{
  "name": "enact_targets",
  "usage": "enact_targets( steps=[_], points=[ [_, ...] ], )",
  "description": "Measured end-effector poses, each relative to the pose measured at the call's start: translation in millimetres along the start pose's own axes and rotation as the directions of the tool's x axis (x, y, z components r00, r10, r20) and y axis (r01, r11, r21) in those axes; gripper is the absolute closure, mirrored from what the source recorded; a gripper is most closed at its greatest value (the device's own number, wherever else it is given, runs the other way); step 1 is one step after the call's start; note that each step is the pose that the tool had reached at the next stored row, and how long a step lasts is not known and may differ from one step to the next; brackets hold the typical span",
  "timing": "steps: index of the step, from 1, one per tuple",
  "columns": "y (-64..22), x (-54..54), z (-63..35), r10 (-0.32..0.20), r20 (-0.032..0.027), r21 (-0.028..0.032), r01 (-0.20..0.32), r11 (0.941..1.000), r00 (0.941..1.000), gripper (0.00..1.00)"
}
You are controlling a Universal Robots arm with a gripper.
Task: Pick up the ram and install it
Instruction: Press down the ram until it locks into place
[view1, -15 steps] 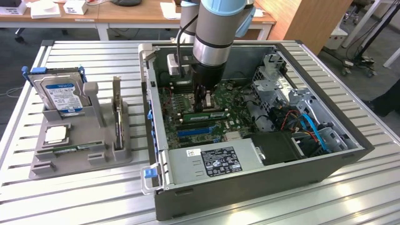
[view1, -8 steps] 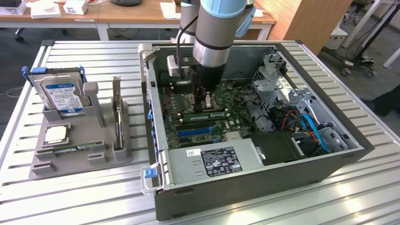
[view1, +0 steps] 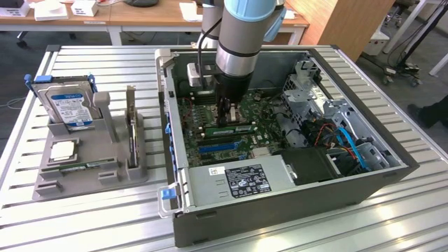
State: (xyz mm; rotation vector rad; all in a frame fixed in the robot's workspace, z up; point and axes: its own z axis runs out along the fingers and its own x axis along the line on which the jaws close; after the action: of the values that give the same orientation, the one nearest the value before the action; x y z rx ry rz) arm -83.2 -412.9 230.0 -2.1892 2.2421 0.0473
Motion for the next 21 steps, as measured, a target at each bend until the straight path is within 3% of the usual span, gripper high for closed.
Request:
enact_targets(
  steps=[21],
  points=[
    [0.0,0.4,5.9,0.000,-0.0005,-0.0001,0.000,1.0000,1.0000,0.90]
  ],
)
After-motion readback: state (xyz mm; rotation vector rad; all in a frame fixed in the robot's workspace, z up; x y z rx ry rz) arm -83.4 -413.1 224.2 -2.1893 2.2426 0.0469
